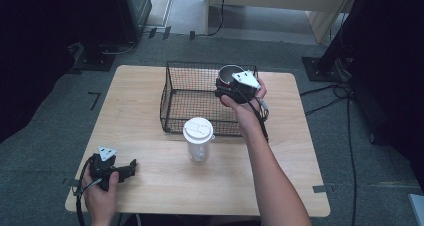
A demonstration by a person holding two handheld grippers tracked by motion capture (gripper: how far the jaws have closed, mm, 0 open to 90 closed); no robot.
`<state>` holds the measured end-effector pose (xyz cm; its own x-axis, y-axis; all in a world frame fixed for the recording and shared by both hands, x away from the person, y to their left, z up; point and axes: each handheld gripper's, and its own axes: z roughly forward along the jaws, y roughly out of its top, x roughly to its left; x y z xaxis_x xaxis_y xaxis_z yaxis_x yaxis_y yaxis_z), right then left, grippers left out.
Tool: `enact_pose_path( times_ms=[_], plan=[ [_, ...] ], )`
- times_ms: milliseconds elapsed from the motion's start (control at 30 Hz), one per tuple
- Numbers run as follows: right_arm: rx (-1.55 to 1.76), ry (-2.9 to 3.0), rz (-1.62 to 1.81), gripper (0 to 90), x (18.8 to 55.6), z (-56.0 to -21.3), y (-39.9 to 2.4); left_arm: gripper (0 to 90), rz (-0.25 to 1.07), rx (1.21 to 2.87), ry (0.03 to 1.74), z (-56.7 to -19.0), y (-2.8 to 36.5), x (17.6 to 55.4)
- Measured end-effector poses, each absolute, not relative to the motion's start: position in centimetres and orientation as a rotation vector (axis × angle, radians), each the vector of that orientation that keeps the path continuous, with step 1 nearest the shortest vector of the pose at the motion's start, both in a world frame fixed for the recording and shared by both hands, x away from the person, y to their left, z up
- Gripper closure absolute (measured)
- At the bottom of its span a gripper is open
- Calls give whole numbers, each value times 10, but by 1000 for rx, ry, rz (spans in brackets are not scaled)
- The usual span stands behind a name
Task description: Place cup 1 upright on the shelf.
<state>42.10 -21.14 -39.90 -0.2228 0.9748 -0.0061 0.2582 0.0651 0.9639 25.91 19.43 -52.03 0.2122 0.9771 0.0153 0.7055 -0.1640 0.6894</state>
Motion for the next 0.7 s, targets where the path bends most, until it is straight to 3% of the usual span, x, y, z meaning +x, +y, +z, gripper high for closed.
enact_pose_path(
  times_ms=[700],
  plan=[
    [1322, 1647, 1108, 72, 449, -430, -206, 0, 639, 1939, 1552, -520, 194, 259]
  ],
)
